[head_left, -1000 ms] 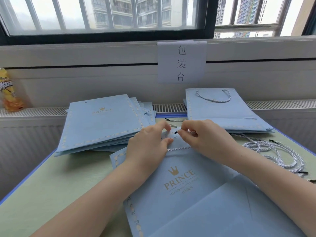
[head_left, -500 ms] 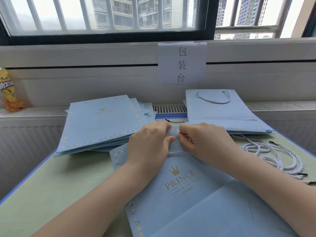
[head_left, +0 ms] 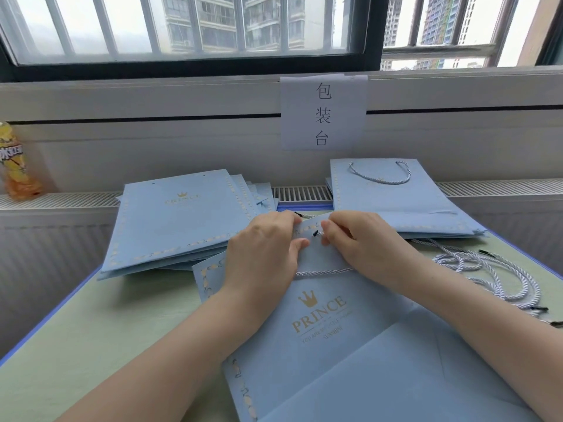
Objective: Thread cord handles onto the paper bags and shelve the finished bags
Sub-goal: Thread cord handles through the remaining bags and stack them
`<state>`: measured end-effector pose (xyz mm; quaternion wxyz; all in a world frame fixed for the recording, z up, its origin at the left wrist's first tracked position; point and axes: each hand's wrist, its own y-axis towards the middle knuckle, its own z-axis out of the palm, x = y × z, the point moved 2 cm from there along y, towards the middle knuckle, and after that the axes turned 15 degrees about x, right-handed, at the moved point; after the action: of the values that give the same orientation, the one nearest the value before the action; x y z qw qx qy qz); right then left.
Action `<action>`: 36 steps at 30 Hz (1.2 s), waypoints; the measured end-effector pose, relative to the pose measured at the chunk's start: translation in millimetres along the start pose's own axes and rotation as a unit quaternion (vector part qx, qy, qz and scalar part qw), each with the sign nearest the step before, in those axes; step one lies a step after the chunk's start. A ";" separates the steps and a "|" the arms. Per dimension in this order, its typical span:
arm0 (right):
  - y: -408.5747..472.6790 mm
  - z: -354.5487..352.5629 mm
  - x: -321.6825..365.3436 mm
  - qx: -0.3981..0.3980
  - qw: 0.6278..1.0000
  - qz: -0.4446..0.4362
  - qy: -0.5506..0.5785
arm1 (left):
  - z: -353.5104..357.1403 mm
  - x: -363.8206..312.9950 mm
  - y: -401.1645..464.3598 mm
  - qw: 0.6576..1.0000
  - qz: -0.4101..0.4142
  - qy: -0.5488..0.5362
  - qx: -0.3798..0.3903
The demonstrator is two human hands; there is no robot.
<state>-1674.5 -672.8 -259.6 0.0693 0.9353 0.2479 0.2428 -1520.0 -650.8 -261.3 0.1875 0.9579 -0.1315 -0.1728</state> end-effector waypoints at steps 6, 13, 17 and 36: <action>-1.1 0.3 1.2 -0.023 1.000 -0.018 0.005 | 0.7 0.6 1.4 1.000 0.008 0.006 -0.002; 3.0 -0.9 -0.8 -0.076 0.994 -0.008 0.073 | -4.6 -1.3 -0.5 0.997 0.053 0.010 -0.054; 6.1 -5.6 -1.4 -0.010 0.968 0.060 0.244 | -8.2 -2.8 -0.5 0.989 0.082 0.032 -0.119; 3.6 2.9 11.1 0.000 0.966 -0.002 0.259 | -33.4 21.6 12.9 0.835 -0.090 -0.452 0.302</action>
<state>-1663.1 -670.4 -256.5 0.0037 0.8401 0.2595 0.4763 -1490.1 -658.7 -233.1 -0.2078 0.7898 -0.1605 -0.5543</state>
